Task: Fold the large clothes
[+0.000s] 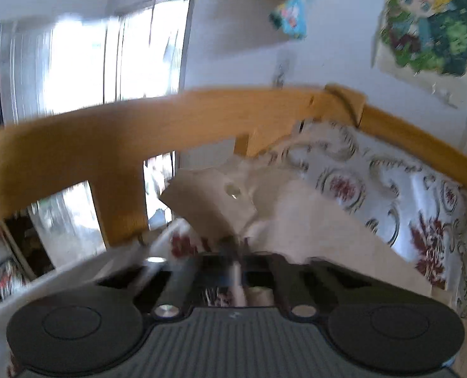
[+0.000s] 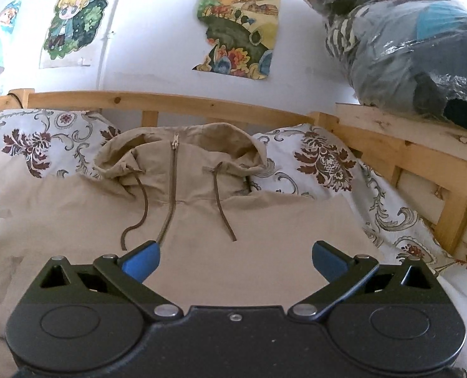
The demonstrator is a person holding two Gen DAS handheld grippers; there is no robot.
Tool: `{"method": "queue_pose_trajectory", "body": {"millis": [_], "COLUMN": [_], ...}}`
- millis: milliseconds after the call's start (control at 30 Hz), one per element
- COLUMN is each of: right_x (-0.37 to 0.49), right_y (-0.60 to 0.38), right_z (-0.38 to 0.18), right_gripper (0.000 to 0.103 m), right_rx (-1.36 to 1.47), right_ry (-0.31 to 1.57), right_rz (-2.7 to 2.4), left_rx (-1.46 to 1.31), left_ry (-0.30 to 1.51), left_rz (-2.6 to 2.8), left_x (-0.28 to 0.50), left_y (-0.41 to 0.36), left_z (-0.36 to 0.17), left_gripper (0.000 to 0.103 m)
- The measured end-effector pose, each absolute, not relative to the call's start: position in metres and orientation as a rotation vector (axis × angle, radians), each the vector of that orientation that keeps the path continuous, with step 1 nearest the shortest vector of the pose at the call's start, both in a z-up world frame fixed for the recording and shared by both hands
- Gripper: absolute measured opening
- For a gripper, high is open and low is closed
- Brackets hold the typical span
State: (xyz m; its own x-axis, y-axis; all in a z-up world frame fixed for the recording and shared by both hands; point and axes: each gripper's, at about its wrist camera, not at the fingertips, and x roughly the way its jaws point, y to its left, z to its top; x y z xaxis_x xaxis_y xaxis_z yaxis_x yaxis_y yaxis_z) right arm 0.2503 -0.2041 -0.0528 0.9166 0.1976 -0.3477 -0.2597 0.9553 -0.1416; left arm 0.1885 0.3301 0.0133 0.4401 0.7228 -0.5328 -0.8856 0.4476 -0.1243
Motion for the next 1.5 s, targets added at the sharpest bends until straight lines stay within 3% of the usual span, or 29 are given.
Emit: {"method": "queue_pose_trajectory", "body": {"millis": [200, 600, 800, 1000, 1100, 1133, 1167, 1233, 1333, 1467, 1500], "right_x": [0.247, 0.245, 0.249, 0.254, 0.255, 0.255, 0.256, 0.258, 0.259, 0.265, 0.266], "right_y": [-0.208, -0.23, -0.247, -0.253, -0.256, -0.256, -0.257, -0.256, -0.248, -0.227, -0.222], "right_z": [-0.044, -0.03, -0.032, -0.041, -0.041, -0.041, -0.041, -0.041, -0.044, -0.053, -0.057], "right_gripper": [0.102, 0.102, 0.102, 0.102, 0.102, 0.102, 0.102, 0.102, 0.102, 0.102, 0.097], "right_rx": [-0.165, -0.09, -0.051, -0.006, 0.028, 0.055, 0.077, 0.13, 0.161, 0.11, 0.092], "right_ry": [0.31, 0.265, 0.265, 0.31, 0.328, 0.333, 0.34, 0.376, 0.422, 0.544, 0.578], "right_rz": [0.237, 0.192, 0.146, 0.155, 0.182, 0.197, 0.214, 0.274, 0.331, 0.434, 0.458], "left_rx": [-0.294, 0.02, 0.031, -0.003, -0.059, -0.069, -0.075, -0.088, -0.089, -0.08, -0.083], "left_ry": [0.248, 0.18, 0.285, 0.585, 0.67, 0.68, 0.686, 0.688, 0.712, 0.71, 0.708], "left_rz": [0.846, 0.197, -0.083, -0.24, -0.281, -0.293, -0.3, -0.296, -0.284, -0.18, -0.144], "left_x": [0.188, 0.237, 0.239, 0.242, 0.224, 0.215, 0.208, 0.195, 0.18, 0.175, 0.176], "left_y": [0.289, 0.117, 0.023, -0.02, -0.006, 0.003, 0.008, 0.021, 0.032, 0.05, 0.055], "left_z": [0.052, 0.101, 0.062, -0.021, -0.04, -0.044, -0.046, -0.046, -0.044, -0.039, -0.039], "left_gripper": [0.0, 0.0, 0.0, 0.002, 0.013, 0.024, 0.044, 0.062, 0.064, 0.077, 0.079]}}
